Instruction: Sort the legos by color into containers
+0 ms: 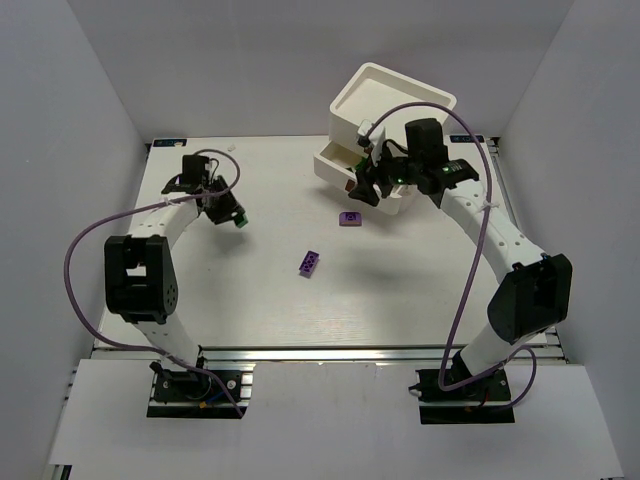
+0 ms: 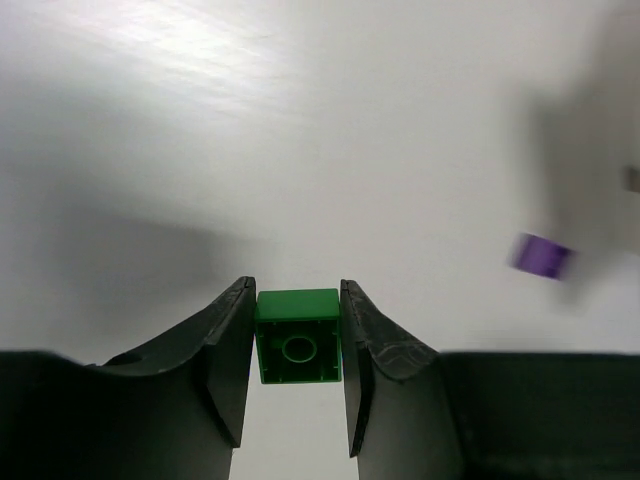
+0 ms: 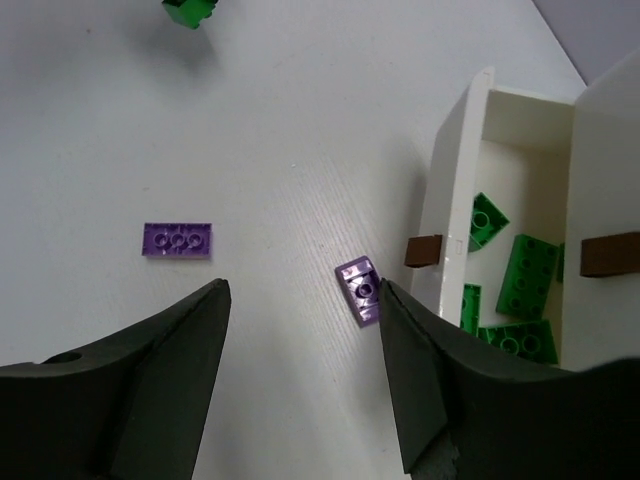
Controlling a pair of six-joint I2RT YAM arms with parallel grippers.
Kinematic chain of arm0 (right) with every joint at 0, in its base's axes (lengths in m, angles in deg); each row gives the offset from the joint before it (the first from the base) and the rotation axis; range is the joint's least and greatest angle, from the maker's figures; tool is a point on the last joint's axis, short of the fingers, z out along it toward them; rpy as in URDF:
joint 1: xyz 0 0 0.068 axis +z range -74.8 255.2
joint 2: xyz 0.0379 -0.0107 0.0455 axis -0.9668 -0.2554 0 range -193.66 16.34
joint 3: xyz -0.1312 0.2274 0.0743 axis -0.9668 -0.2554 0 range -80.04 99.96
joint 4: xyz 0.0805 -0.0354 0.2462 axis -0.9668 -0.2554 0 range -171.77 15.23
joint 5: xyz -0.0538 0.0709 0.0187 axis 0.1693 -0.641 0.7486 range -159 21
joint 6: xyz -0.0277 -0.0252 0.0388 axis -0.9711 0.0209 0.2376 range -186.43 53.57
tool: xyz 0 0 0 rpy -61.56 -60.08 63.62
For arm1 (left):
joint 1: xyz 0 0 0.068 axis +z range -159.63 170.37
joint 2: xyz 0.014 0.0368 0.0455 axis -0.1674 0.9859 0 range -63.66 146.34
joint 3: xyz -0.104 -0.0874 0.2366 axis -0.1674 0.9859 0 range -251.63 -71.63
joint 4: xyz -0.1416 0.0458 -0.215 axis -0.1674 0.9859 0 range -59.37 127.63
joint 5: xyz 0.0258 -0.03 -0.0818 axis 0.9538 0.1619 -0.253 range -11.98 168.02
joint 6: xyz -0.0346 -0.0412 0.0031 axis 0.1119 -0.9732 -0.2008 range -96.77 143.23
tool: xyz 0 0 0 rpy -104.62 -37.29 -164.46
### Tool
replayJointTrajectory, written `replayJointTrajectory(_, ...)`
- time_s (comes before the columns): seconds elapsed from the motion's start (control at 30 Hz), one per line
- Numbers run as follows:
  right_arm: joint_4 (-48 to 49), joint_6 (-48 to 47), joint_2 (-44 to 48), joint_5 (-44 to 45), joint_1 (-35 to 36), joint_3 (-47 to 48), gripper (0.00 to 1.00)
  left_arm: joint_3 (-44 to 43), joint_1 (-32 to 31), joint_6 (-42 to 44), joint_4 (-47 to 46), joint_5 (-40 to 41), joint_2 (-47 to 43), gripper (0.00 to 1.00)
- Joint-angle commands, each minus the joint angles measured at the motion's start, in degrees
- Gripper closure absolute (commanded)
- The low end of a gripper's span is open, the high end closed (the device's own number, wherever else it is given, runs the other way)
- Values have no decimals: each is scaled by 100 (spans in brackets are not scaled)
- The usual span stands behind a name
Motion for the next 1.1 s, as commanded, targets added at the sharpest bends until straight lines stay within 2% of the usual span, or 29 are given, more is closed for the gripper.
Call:
replayJointTrajectory(0.0,521,391,295,375,-112,-139,34,-359,-289,-762,-1052,-1682,-302,98)
replayJointTrajectory(0.03,713,556,321,463,-129,-174,37,-473,-359,-1084,-1452,-1832,-241,99)
replayJointTrajectory(0.07,776,662,330,655,-129,-201,52,-770,-534,-1244,-1604,-1929,-40,99)
replayJointTrajectory(0.1,838,742,330,744,-173,-218,56,-964,-623,-1489,-1866,-2069,92,99)
replayJointTrajectory(0.27,1066,1059,418,964,-235,-297,69,-2230,-1124,-2124,-2414,-2114,1068,99)
replayJointTrajectory(0.37,1154,1120,541,1035,-296,-429,72,-3214,-1379,-2344,-2484,-2044,1753,100)
replayJointTrajectory(0.4,1163,1120,567,1052,-305,-456,72,-3695,-1493,-2396,-2458,-1992,2059,100)
replayJointTrajectory(0.53,1225,1156,673,1044,-349,-605,72,-4506,-1686,-2484,-2335,-1597,2597,100)
replayJointTrajectory(0.67,1260,1182,717,1035,-393,-667,70,-4561,-1898,-2555,-2291,-1183,2765,93)
replayJointTrajectory(0.7,1260,1173,725,1044,-411,-667,68,-4570,-1898,-2573,-2247,-1130,2783,80)
replayJointTrajectory(0.77,1260,1164,734,1009,-419,-676,63,-4578,-1951,-2573,-2238,-1112,2836,65)
replayJointTrajectory(0.8,1251,1156,734,983,-437,-684,61,-4579,-2012,-2581,-2247,-1104,2845,51)
replayJointTrajectory(0.97,1041,980,690,693,-463,-658,46,-4806,-2013,-2669,-2361,-1156,2994,41)
replayJointTrajectory(1.07,874,770,682,413,-464,-632,42,-5131,-2013,-2678,-2318,-1121,3064,38)
